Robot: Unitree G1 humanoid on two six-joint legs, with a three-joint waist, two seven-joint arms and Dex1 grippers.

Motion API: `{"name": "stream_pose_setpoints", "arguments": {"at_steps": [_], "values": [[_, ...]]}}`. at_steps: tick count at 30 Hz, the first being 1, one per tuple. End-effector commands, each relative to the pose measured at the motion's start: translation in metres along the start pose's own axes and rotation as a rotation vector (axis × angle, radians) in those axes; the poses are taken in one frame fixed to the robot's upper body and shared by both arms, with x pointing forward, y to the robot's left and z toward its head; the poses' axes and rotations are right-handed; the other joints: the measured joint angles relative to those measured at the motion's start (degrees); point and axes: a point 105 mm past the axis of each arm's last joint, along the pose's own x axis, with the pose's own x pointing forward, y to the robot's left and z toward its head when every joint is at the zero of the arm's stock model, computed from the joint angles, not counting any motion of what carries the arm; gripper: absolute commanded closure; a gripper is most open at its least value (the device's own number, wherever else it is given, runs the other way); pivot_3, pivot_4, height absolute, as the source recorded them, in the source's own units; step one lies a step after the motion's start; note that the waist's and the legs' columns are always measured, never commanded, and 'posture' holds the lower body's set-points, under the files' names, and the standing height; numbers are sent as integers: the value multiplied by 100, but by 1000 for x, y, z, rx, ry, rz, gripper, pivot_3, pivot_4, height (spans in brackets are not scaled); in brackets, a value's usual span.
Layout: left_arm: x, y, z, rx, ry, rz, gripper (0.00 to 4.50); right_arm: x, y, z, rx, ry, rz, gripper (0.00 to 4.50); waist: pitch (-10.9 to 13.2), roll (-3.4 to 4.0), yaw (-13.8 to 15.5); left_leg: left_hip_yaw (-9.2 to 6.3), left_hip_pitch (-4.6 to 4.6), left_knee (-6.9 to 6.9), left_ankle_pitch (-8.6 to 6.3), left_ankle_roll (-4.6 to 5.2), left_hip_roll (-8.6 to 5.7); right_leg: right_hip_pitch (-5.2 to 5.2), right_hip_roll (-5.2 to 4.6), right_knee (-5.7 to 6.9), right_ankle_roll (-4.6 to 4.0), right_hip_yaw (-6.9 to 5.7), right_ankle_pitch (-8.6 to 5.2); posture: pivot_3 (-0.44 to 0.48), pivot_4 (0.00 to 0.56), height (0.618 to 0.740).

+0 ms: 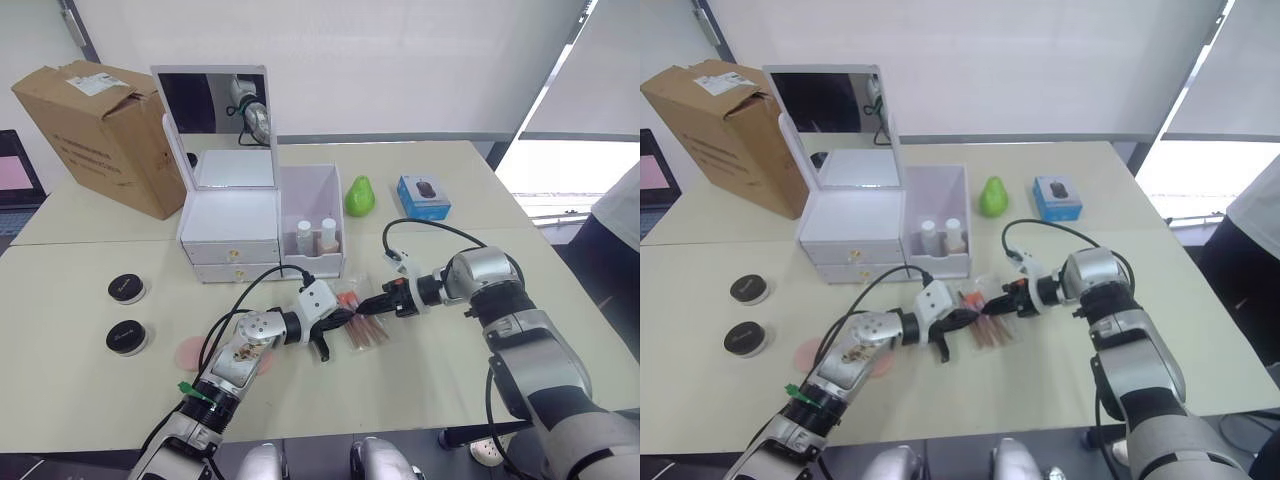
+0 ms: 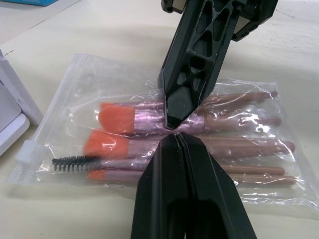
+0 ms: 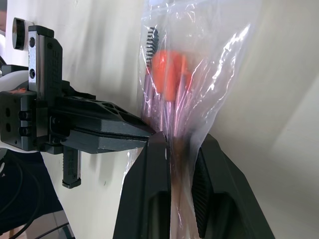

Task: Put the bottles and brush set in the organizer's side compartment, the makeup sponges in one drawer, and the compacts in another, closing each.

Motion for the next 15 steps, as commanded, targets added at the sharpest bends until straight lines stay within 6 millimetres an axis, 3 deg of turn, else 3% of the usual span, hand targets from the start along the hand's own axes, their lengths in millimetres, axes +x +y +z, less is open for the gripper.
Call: {"name": "stream_pose_setpoints", "arguments": {"at_steps": [1, 3, 6, 12, 15], "values": [[-1, -5, -18, -20, 70, -13, 4500, 3, 4, 1, 5, -3, 24, 4260, 0, 0, 0, 0, 0, 0, 0, 0, 0, 0, 0, 0, 0, 0, 0, 0, 150, 740], [-2, -3, -17, -20, 69, -5, 4500, 1, 6, 6, 2, -25, 35, 4260, 1, 1, 0, 0, -1, 0, 0, 0, 0, 0, 0, 0, 0, 0, 0, 0, 150, 740], [-10, 4, 0, -74, -14, 21, 4500, -8, 10, 17, 9, -77, 55, 4260, 6, 6, -1, 0, -2, 0, 0, 0, 0, -2, 0, -1, 0, 0, 0, 0, 150, 740], [-52, -8, 37, -193, -167, -60, 2962, -29, 13, 26, 5, -147, 74, 4260, 31, 26, -10, -1, -19, -5, 0, 0, 0, -27, 1, 2, 0, 3, 1, 0, 150, 740], [-98, -16, 54, -237, -211, -74, 2017, -46, 23, 24, -46, -182, 98, 4260, 38, 23, -16, -2, -18, -6, 0, 0, -1, -28, 1, -1, 4, 6, -1, 0, 150, 740]]}}
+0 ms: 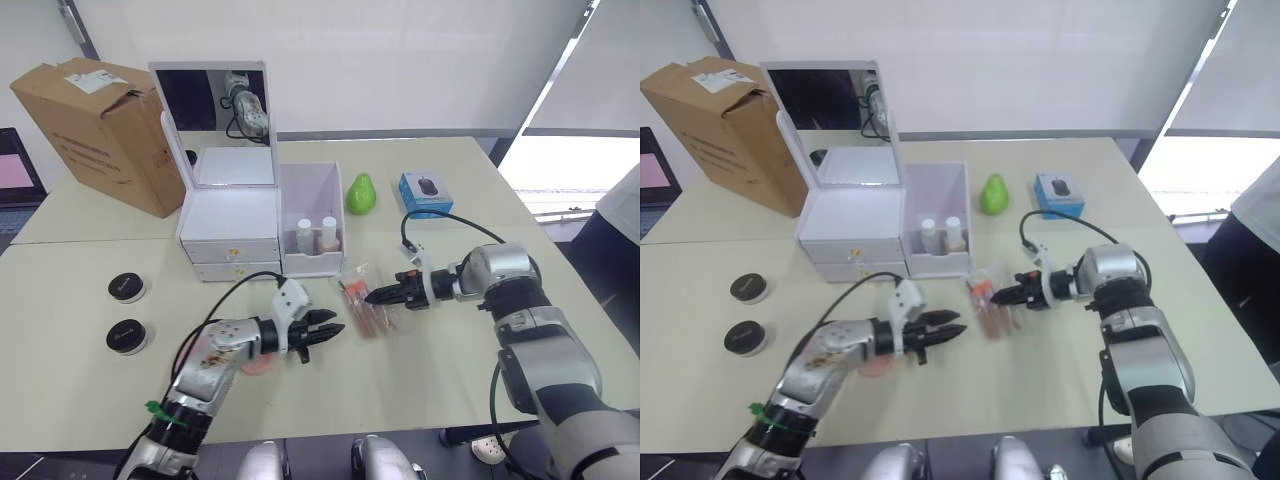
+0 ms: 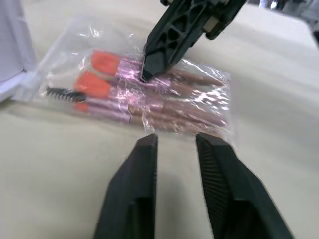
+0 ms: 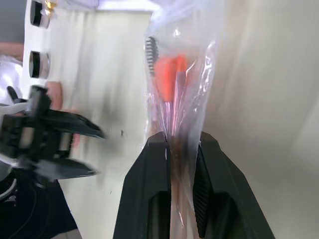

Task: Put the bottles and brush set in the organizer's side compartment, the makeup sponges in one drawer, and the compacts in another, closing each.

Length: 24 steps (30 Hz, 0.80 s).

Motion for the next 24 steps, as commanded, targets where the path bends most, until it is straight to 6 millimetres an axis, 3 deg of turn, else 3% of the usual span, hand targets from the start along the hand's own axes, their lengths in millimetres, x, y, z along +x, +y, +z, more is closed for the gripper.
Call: {"name": "stream_pose_setpoints", "arguments": {"at_steps": [1, 4, 6, 10, 18, 20, 24], "values": [[-44, -21, 37, -9, -97, -43, 1678, -24, 26, 12, -88, -83, 81, 4260, 7, -1, -1, -2, 4, -1, 0, 0, 1, 2, -1, -2, 18, 1, -11, 0, 150, 740], [-82, -19, 53, 18, -82, 7, 734, -42, 44, 9, -186, -150, 117, 4260, 19, -1, 33, -5, 7, -5, 0, 0, 4, 3, -3, -5, 39, -3, -26, 0, 150, 740], [-99, -13, 61, 54, -62, 54, 106, -52, 56, 10, -261, -214, 143, 4260, 24, -5, 38, -5, 3, -8, -1, -1, 4, -1, -8, -6, 0, -10, -51, 0, 150, 740], [-121, -7, 84, 112, -68, 112, 47, -74, 79, 16, -441, -422, 168, 4260, 41, -11, 54, -3, 4, -9, -1, -3, 1, 4, -11, -7, -5, -7, -55, 0, 150, 740], [-128, -4, 99, 186, -89, 178, 47, -78, 98, 27, -626, -655, 108, 4260, 50, -16, 26, -2, 6, -12, -1, -2, 2, 8, -8, -7, -4, -5, -56, 0, 150, 740], [-128, 2, 104, 205, -114, 219, 47, -77, 101, 41, -638, -720, 84, 4260, 51, -17, 25, -1, 8, -13, -1, -2, 3, 8, -7, -6, -7, -5, -57, 0, 150, 740], [-121, 7, 113, 231, -211, 341, 47, -70, 112, 93, -644, -878, 30, 4260, 59, -8, -5, 1, 11, -13, -1, -2, -1, 6, -6, -7, -16, 4, -50, 0, 150, 740]]}}
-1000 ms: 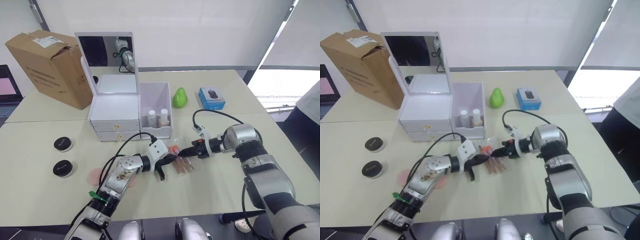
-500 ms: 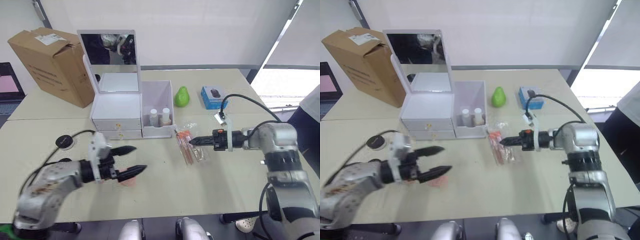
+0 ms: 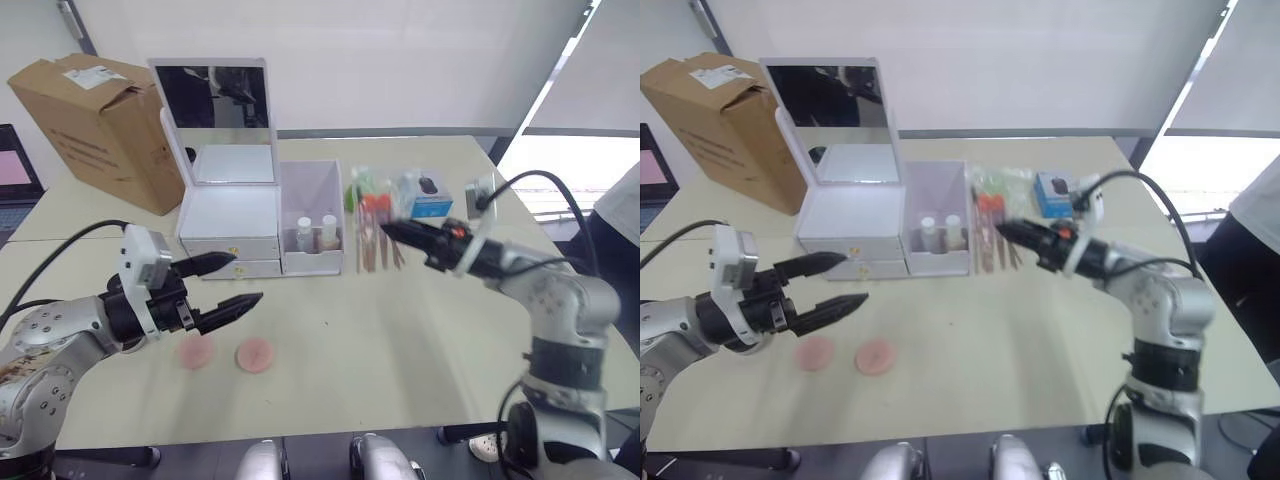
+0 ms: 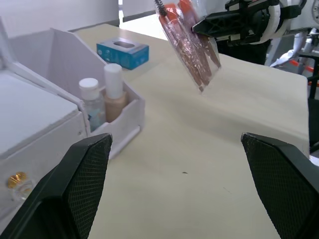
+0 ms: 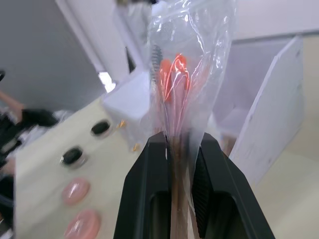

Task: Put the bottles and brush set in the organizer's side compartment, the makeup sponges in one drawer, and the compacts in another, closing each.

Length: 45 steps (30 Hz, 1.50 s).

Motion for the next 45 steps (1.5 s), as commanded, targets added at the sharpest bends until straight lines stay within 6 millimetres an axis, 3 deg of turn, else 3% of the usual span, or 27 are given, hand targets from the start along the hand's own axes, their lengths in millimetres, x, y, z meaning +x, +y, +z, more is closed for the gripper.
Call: {"name": "stream_pose_setpoints", "arguments": {"at_steps": [1, 5, 14, 23, 30, 35, 41, 43, 45], "values": [[8, -3, 14, 53, -89, 87, 47, 24, -10, 32, -77, -118, -58, 4260, 0, 0, 5, 0, 0, 0, 0, 0, 0, 1, 1, 1, 0, 0, 0, 0, 150, 740], [20, -7, 17, 50, -160, 202, 47, 56, -19, 46, -121, -162, -95, 4260, -2, -8, 37, -2, 1, 0, 1, 0, 3, 9, 5, 0, -26, -2, 33, 0, 150, 740], [42, -6, 18, 70, -225, 381, 47, 120, -26, 31, -194, -130, -103, 4260, -1, -16, 8, 0, 2, 1, 2, 1, -1, 14, 5, -1, -10, 4, 49, 0, 150, 740], [45, -5, 21, 77, -251, 393, 47, 138, -30, -26, -87, 36, -121, 4260, -1, -15, 8, 0, 1, 0, 2, 0, 2, 15, 3, -3, -10, 1, 50, 0, 150, 740], [44, -3, 21, 75, -252, 393, 47, 141, -31, -33, -82, 64, -155, 4260, 0, -14, -1, -3, 3, 0, 1, 0, 2, 16, 3, -2, -10, -1, 50, 0, 150, 740], [45, -5, 22, 64, -259, 384, 0, 144, -28, -29, -72, 49, -146, 2588, 0, -15, -2, -3, 2, 0, 1, 0, 2, 16, 3, -3, -10, -1, 50, 0, 150, 740], [45, -6, 22, 54, -263, 376, 0, 145, -26, -10, -49, -20, -137, 525, 1, -14, -3, -3, 1, 0, 1, 0, 2, 15, 4, -3, -10, -1, 50, 0, 150, 740], [46, -6, 22, 52, -263, 373, 0, 144, -27, 0, -53, -47, -139, 25, 1, -14, -2, -3, 1, 0, 1, 0, 2, 15, 3, -3, -10, -1, 50, 0, 150, 740], [46, -6, 22, 51, -263, 371, 0, 143, -26, 8, -53, -69, -136, 25, 1, -14, 0, -4, 1, 0, 1, 0, 2, 15, 3, -4, -10, -3, 50, 0, 150, 740]]}}
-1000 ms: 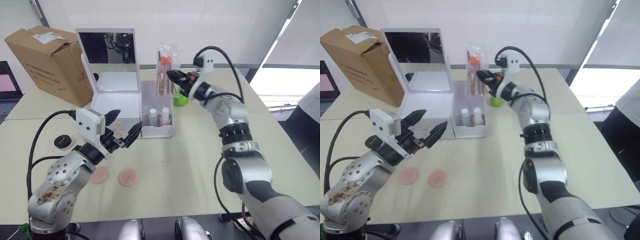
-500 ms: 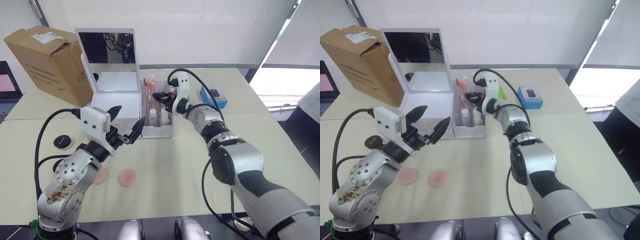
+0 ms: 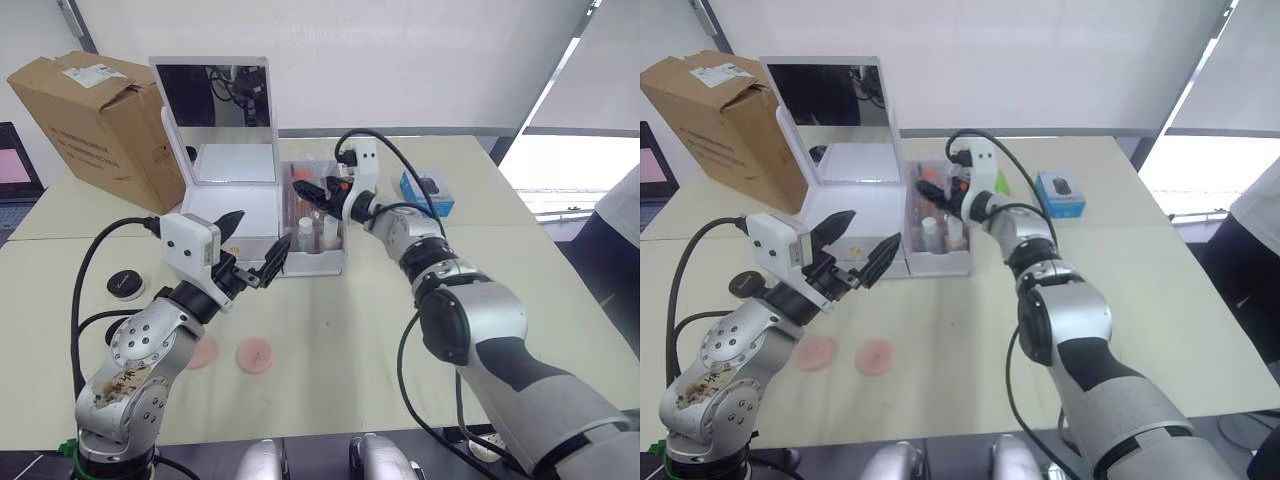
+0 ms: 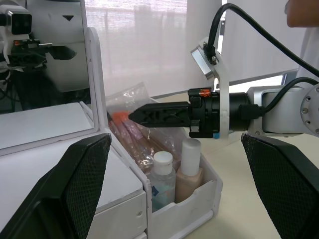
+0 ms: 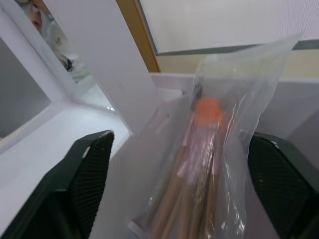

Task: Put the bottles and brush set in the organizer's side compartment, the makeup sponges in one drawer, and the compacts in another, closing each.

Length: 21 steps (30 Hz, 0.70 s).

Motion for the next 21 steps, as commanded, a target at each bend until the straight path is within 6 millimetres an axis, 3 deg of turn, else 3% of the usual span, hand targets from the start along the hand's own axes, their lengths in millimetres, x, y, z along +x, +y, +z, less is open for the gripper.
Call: {"name": "stream_pose_setpoints", "arguments": {"at_steps": [1, 4, 14, 19, 21], "values": [[1, -2, 11, 12, -44, -12, 0, 0, 4, 39, -28, -112, 20, 25, 0, 0, 0, 0, 0, 0, 0, 0, 0, 0, 0, 0, 0, 0, 0, 0, 150, 740], [2, -2, 11, 10, -44, -14, 0, -3, 2, 48, -44, -129, 20, 25, 0, 0, 8, 0, 0, 0, 0, 0, 0, 1, 0, -1, 0, -1, 0, 0, 150, 740], [3, 0, 10, 8, -36, -21, 0, -16, -11, 52, -112, -120, 26, 25, 0, -1, 1, -1, -1, 0, 0, 0, -1, 1, 0, -1, 0, 0, 0, 0, 150, 740], [2, 0, 11, 6, -32, -20, 0, -16, -4, 44, -177, -60, 78, 25, 0, -1, -15, -1, 1, 0, 0, 0, -1, 1, 2, 0, 1, 0, 0, 0, 150, 740], [2, -1, 10, 3, -31, -24, 0, -16, -4, 44, -176, -64, 74, 398, 1, -1, -18, -2, 1, 0, 0, 0, 0, 1, 3, 0, 1, 0, 0, 0, 150, 740]]}}
